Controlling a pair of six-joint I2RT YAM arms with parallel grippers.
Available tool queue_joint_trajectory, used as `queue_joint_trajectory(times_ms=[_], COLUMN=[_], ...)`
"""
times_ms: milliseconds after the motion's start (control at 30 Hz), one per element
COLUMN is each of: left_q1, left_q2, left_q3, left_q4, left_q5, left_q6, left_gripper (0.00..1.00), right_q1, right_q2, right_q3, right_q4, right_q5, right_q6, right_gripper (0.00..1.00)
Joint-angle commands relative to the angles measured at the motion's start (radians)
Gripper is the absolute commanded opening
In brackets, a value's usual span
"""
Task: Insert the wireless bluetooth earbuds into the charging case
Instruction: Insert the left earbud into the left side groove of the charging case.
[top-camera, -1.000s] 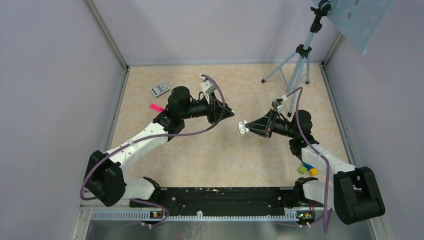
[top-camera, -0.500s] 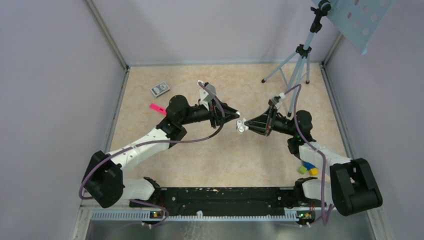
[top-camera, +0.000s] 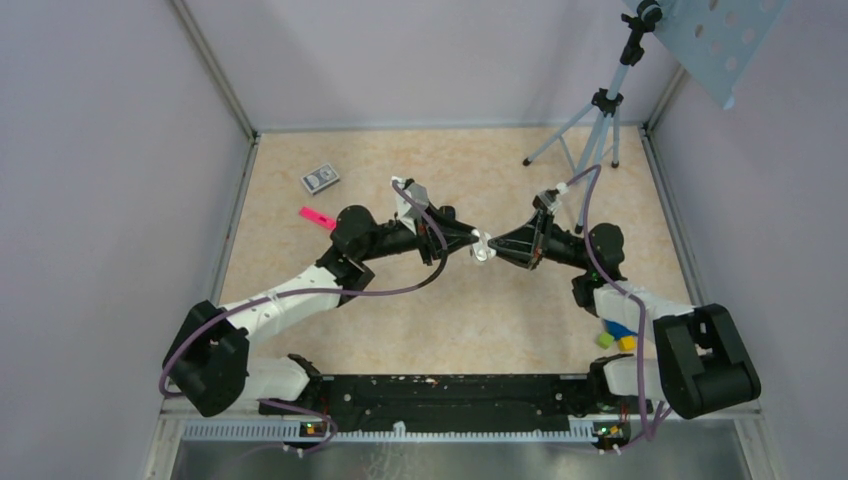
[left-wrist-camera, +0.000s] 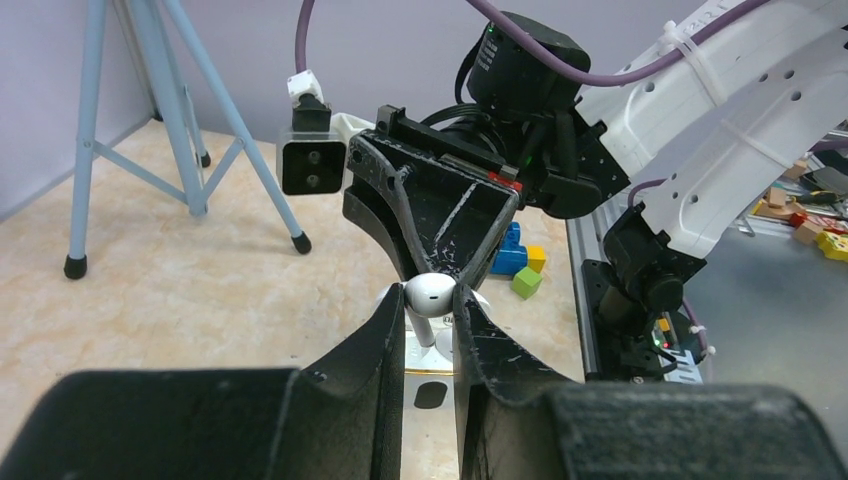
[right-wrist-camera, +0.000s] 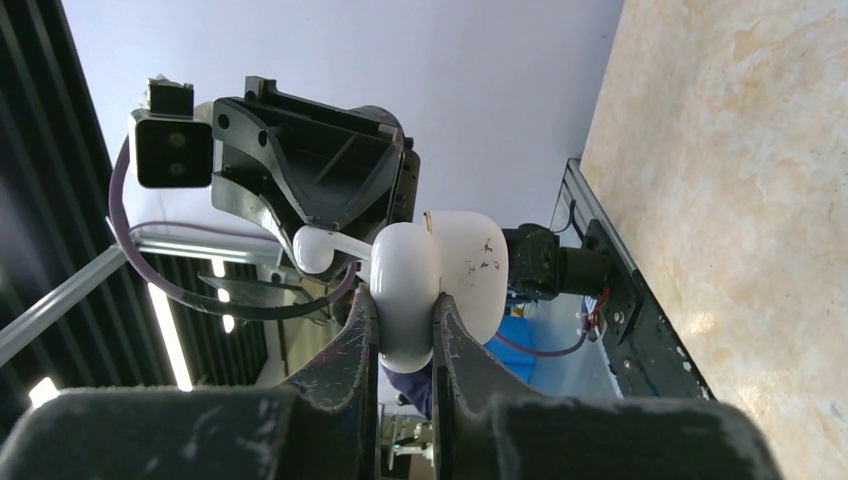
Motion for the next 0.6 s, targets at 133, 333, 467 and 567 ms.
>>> queue_joint_trajectory(times_ms=[133, 333, 467, 567], left_q1=[-0.006, -0.012, -0.013, -0.013], left_q2=[-0.025, 0.003, 0.009, 0.016], left_q3=[-0.01, -0.003, -0.002, -0.001], left_q4=[0.11, 0.11, 0.103, 0.095], left_q5=[0.011, 0.039, 0.043, 0.046], left_q6=[0.024, 0.024, 0.037, 0.044], left_gripper=[0.0, 0.0, 0.0, 0.0], right_q1=[0.023, 0.032, 0.033, 0.033], right_q2=[0.0, -0.003, -0.009, -0.01], right_q3=[0.006, 0.005, 0.003, 0.003], right_q4=[0.072, 0.081, 0.081, 0.082], right_q5=[-0.001, 0.004, 0.006, 0.008], right_q6=[0.005, 0.011, 0.012, 0.014], right_gripper=[0.0, 0.0, 0.0, 0.0])
